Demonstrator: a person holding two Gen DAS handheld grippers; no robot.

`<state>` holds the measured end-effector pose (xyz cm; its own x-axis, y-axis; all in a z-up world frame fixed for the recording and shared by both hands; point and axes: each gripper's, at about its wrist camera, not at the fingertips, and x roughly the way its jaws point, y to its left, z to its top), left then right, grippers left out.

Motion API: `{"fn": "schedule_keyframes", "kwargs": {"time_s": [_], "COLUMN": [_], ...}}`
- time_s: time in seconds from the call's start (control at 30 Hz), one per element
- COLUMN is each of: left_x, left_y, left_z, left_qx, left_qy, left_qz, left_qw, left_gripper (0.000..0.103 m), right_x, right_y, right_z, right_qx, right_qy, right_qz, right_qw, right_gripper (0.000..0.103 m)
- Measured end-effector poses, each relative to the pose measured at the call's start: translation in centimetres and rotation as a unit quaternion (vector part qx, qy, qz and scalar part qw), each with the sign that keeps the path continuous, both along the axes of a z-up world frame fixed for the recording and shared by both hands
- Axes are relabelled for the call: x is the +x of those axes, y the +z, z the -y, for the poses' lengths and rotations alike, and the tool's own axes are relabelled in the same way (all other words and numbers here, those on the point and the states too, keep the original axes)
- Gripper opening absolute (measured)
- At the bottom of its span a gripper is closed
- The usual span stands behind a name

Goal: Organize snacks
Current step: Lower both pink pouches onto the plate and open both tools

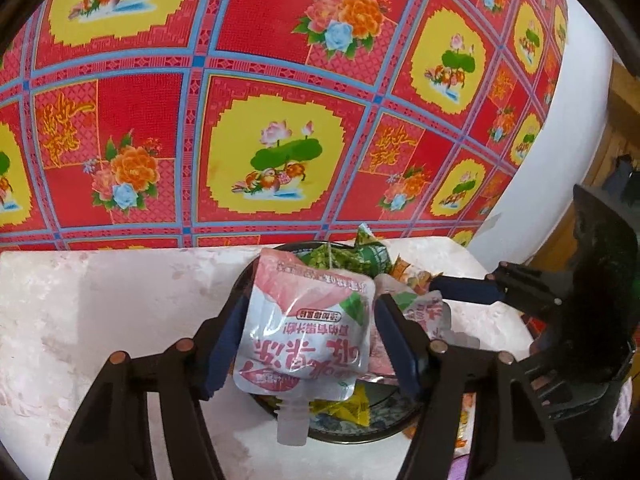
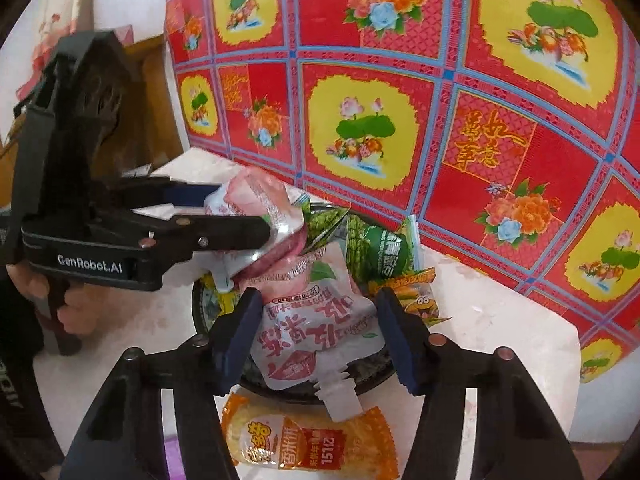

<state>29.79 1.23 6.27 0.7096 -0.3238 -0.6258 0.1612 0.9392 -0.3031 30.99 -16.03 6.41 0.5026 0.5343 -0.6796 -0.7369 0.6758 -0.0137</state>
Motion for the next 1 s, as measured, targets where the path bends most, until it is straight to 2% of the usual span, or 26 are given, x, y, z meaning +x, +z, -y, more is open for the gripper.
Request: {"fn": "schedule_keyframes", "kwargs": {"time_s": [0.07, 0.1, 0.13, 0.23, 0.37, 0.43, 0.5, 0.73, 0.87, 1.0], "left_x": [0.1, 0.1, 0.1, 0.2, 0.1, -0.1, -0.2, -0.5, -0.6, -0.6], "left_y": [-0.1, -0.2, -0.2, -0.4, -0.7, -0.6, -0.6, 0.0, 0.0, 0.0], "left_z": [-0.1, -0.2, -0.2, -0.2, 0.5, 0.7, 0.6, -0.1, -0.2, 0.1], "left_qx": [-0.013, -0.018, -0.018, -0.026, -0.012, -0.008, -0.007, -0.007, -0.003, 0.000], "left_qy": [-0.004, -0.002, -0.001, -0.007, -0.017, -0.019, -0.018, 0.001, 0.002, -0.003], "left_qz": [-0.002, -0.001, 0.002, -0.002, -0.002, 0.001, 0.004, 0.021, 0.022, 0.024], "left_qw": [0.9999, 0.9998, 0.9998, 0.9996, 0.9998, 0.9998, 0.9998, 0.9997, 0.9997, 0.9997], "left_gripper": [0.069, 0.069, 0.069, 0.069, 0.070, 0.070, 0.070, 0.070, 0.070, 0.070], "right_x": [0.0, 0.1, 0.1, 1.0, 1.4, 0.7, 0.0, -1.1, -1.7, -3.4], "right_y": [0.4, 0.6, 0.8, 1.0, 0.5, 0.9, 1.1, 0.7, 2.0, 2.2], "right_z": [0.2, 0.2, 0.3, 0.9, 0.7, 0.3, 0.1, -0.8, 0.7, 1.6], "right_qx": [0.008, 0.012, 0.011, 0.028, 0.014, 0.016, 0.016, -0.029, -0.013, -0.018], "right_qy": [-0.013, -0.019, -0.036, -0.068, -0.069, -0.048, -0.030, -0.001, 0.003, 0.058], "right_qz": [0.004, 0.009, 0.022, 0.021, 0.018, 0.027, 0.036, 0.045, 0.057, 0.053], "right_qw": [1.000, 1.000, 0.999, 0.997, 0.997, 0.998, 0.999, 0.999, 0.998, 0.997], "right_gripper": [0.059, 0.030, 0.018, 0.017, 0.017, 0.022, 0.031, 0.031, 0.031, 0.031]}}
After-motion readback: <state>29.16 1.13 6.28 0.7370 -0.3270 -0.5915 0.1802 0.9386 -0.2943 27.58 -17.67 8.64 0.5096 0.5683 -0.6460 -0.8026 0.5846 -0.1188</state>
